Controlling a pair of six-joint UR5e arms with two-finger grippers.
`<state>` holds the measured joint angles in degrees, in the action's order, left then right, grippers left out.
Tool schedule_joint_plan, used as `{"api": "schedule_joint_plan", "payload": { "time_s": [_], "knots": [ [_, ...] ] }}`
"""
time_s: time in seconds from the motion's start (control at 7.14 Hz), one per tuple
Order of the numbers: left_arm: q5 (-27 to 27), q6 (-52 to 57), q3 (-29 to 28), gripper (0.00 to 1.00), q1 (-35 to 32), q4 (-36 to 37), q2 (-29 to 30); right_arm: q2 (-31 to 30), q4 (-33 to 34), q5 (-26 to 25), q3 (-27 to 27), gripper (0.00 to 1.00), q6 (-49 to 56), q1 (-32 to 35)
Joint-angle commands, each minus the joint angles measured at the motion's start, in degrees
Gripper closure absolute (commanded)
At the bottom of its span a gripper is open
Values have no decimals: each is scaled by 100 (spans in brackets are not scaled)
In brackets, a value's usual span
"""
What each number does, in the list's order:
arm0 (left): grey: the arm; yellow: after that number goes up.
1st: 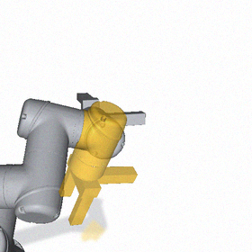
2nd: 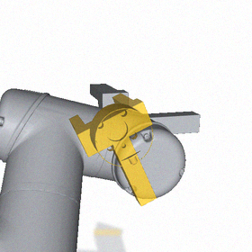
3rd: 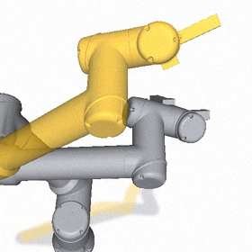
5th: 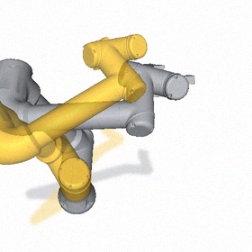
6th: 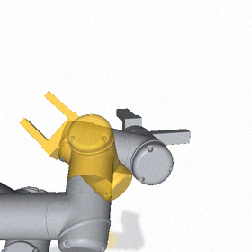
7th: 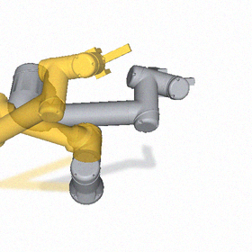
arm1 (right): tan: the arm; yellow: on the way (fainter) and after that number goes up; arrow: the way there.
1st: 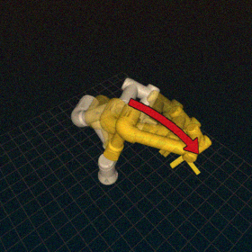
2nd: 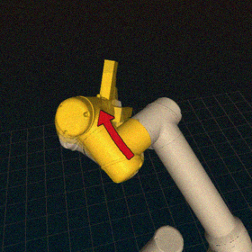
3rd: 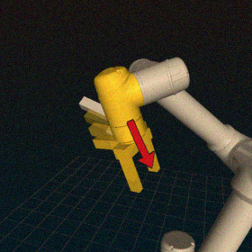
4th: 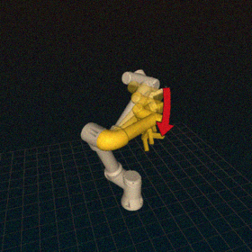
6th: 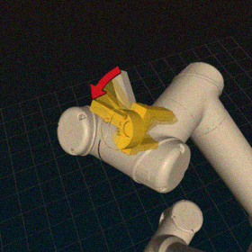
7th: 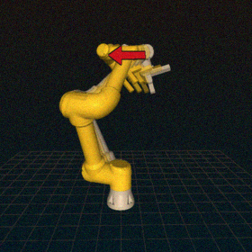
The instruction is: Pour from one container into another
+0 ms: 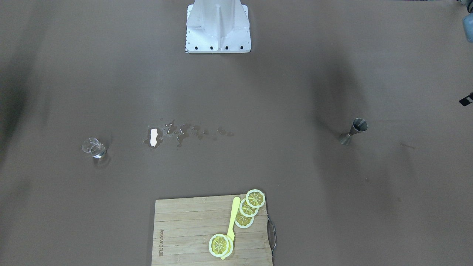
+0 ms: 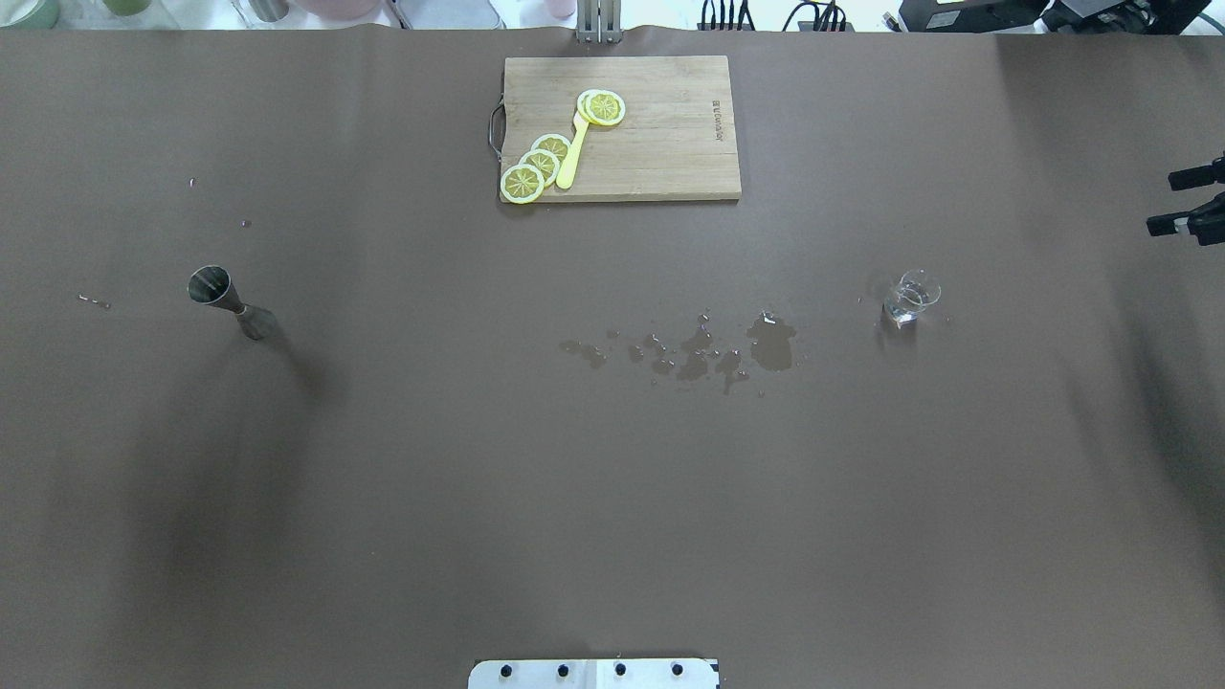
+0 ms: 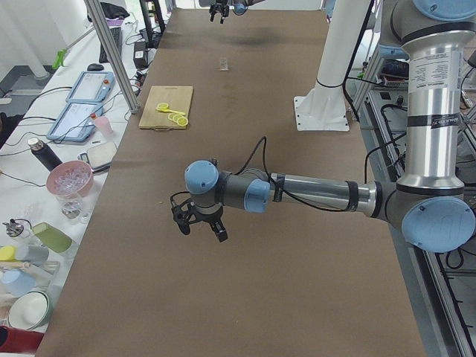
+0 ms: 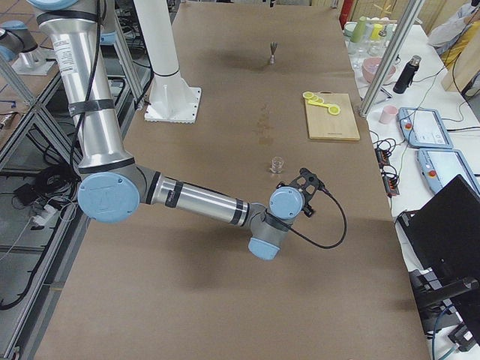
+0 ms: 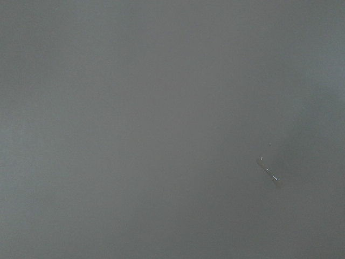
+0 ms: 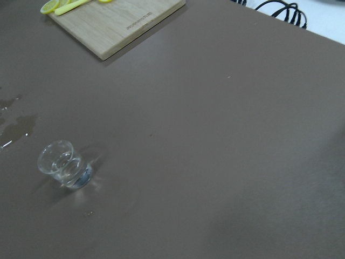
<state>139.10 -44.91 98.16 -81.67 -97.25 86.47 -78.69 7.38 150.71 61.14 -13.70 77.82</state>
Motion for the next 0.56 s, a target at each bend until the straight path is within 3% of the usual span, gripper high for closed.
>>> {"api": "schedule_joint_plan", "payload": {
  "time_s": [0.0, 0.42],
  "knots": [
    [30, -849, 246, 1, 160, -731, 54, -15, -410, -102, -23, 0, -27, -520],
    [-23, -1649, 809, 1, 984, -725, 133, -103, -1290, -1092, 65, 0, -36, -1311]
  ]
}}
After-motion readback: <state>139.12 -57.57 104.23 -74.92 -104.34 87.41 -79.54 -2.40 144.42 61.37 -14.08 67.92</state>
